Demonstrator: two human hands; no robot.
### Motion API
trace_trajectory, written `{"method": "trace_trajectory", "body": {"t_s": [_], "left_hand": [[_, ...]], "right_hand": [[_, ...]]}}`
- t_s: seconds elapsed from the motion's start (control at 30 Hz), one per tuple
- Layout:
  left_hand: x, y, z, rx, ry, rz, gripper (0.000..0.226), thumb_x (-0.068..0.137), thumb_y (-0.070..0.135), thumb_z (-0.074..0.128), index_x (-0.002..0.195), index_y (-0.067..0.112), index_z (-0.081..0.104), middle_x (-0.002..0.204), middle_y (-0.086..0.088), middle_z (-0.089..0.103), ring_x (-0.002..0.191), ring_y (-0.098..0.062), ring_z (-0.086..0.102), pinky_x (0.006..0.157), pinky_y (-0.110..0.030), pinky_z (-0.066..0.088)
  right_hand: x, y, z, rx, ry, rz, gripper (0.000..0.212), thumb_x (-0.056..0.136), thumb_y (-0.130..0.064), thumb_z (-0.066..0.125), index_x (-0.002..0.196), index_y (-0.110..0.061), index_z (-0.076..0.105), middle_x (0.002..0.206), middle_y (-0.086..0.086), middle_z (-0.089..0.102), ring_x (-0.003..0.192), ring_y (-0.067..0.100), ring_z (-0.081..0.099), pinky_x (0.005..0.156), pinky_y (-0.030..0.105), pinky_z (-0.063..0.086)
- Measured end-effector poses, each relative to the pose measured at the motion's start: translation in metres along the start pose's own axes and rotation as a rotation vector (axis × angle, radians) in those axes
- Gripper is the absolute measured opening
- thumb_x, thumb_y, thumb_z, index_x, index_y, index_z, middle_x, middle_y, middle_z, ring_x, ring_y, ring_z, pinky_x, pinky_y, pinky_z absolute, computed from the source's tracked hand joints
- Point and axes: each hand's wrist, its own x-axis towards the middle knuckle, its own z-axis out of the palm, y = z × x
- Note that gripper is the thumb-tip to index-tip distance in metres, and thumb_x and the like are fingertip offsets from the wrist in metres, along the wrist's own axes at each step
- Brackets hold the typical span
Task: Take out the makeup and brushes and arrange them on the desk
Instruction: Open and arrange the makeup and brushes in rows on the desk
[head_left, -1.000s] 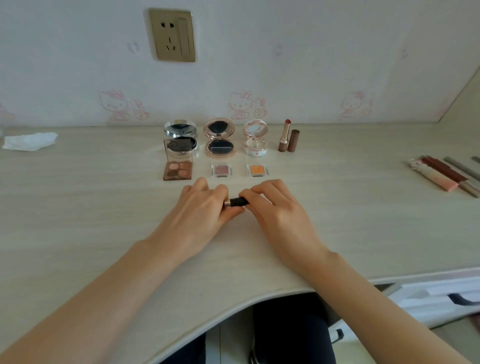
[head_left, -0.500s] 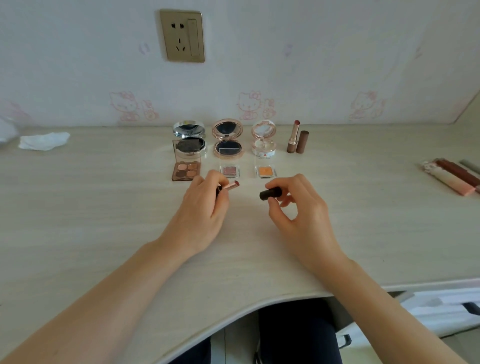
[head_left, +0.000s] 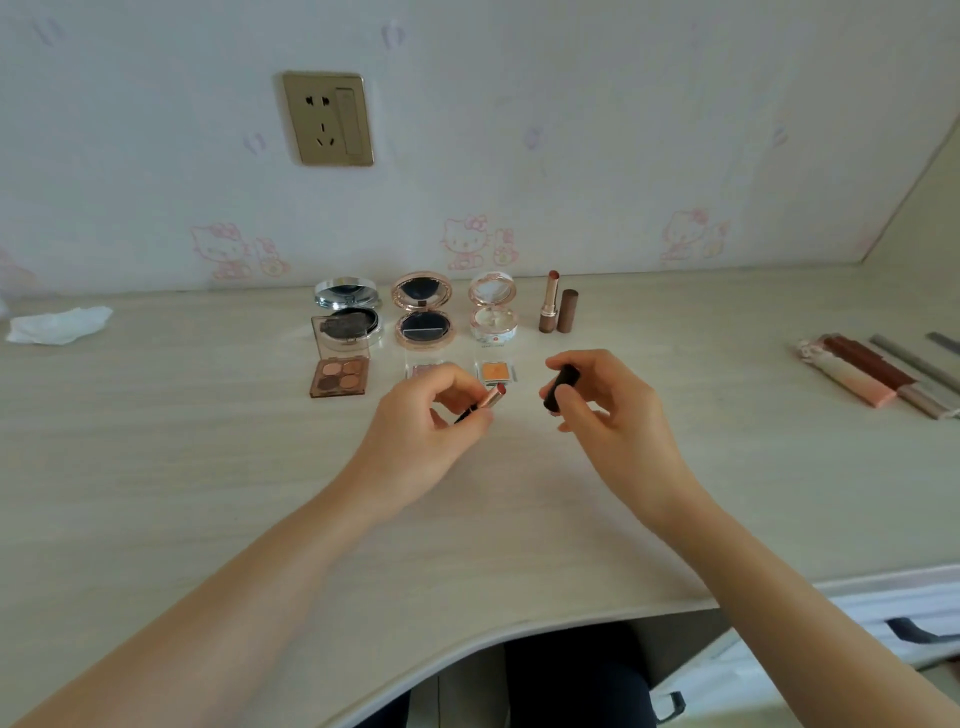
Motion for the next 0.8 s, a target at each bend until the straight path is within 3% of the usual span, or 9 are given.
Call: {"method": "trace_trajectory", "body": {"t_s": [0.13,0.27,0.37,0.53,0.67,0.8], "left_hand": [[0.025,0.017,0.025,-0.021,0.007,-0.027,0.011,0.078,0.015,0.072,0.082,0.023,0.067,0.080,0.013,0.067,0.077,0.001,0.061,0.061,-0.006,0.040],[0.045,0.025,0.053,-0.008,-0.050,-0.100,0.012,0.074,0.015,0.073,0.078,0.024,0.066,0.076,0.010,0.071,0.078,-0.007,0.067,0.074,-0.023,0.050],[0.062,0.030,0.071,0.049,-0.030,-0.142,0.011,0.073,0.015,0.073,0.078,0.022,0.065,0.075,0.009,0.071,0.077,-0.004,0.067,0.069,-0.021,0.049],[0.088,0.029,0.095,0.180,0.046,-0.178,0.007,0.076,0.010,0.068,0.083,0.013,0.066,0.081,0.000,0.069,0.080,-0.017,0.065,0.069,-0.033,0.052],[0.099,0.022,0.106,0.301,0.081,-0.153,0.008,0.079,0.008,0.070,0.084,0.007,0.066,0.083,-0.005,0.067,0.077,-0.021,0.064,0.068,-0.035,0.053],[0.112,0.018,0.109,0.386,0.104,-0.138,0.006,0.080,0.006,0.069,0.085,0.006,0.065,0.082,-0.009,0.066,0.077,-0.024,0.063,0.064,-0.034,0.050]], "right_hand": [[0.014,0.012,-0.022,-0.067,0.017,0.049,0.024,0.089,-0.011,0.056,0.107,-0.027,0.060,0.082,-0.008,0.070,0.085,0.004,0.065,0.074,0.026,0.055],[0.022,0.031,-0.039,-0.128,0.060,0.101,0.026,0.085,-0.018,0.065,0.106,-0.030,0.056,0.081,-0.009,0.070,0.082,0.004,0.066,0.074,0.022,0.052],[0.037,0.044,-0.047,-0.233,0.065,0.104,0.017,0.084,-0.017,0.066,0.097,-0.024,0.058,0.082,-0.011,0.068,0.084,0.006,0.066,0.074,0.024,0.052],[0.069,0.061,-0.054,-0.366,0.025,0.116,0.013,0.086,-0.014,0.063,0.092,-0.024,0.058,0.081,-0.006,0.069,0.082,0.011,0.062,0.062,0.007,0.039],[0.082,0.072,-0.050,-0.413,-0.011,0.095,0.013,0.084,-0.013,0.063,0.093,-0.022,0.062,0.084,-0.008,0.064,0.078,0.007,0.061,0.061,0.001,0.038],[0.091,0.083,-0.046,-0.463,-0.005,0.058,0.015,0.083,-0.015,0.065,0.095,-0.022,0.061,0.084,-0.011,0.061,0.070,-0.002,0.054,0.061,0.010,0.039]]}}
